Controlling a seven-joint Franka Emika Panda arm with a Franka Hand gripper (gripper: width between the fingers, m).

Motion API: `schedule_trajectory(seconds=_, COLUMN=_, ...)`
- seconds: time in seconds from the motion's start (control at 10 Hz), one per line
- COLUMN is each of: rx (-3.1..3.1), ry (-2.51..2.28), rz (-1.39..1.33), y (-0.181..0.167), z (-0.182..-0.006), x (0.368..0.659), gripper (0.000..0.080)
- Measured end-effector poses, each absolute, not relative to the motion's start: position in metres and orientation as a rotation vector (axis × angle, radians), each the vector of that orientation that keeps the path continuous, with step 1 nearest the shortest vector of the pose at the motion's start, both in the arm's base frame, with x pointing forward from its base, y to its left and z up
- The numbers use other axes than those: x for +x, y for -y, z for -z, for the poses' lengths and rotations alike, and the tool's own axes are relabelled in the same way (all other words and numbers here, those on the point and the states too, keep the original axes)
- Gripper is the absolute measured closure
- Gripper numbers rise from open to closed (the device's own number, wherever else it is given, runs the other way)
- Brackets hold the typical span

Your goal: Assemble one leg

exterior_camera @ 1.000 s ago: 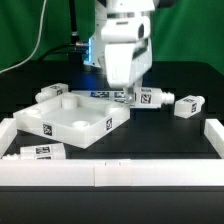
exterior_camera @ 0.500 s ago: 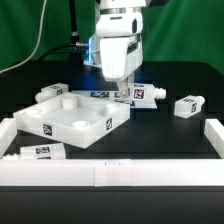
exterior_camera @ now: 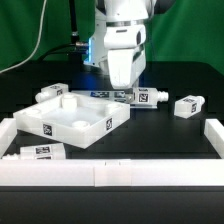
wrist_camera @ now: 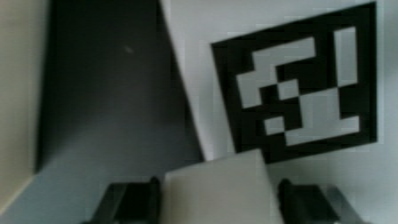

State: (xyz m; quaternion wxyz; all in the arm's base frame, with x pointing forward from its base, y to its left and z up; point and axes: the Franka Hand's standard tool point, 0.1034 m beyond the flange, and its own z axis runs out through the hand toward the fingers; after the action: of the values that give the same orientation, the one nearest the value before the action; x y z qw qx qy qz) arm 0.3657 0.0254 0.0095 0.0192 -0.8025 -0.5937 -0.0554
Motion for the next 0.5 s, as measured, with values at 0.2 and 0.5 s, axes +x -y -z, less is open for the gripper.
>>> schedule_trajectory(seconds=0.2, rx=-2.493, ry=1.823, rz=0.168, y=-0.0285, z=-0.0046, x=0.3654, gripper=0.0482)
schedule_trajectory(seconds=0.5, rx=-2.505, ry=1.811, rz=0.176, y=-0.0245, z=-0.0041, x=0.3707, gripper=0.0482)
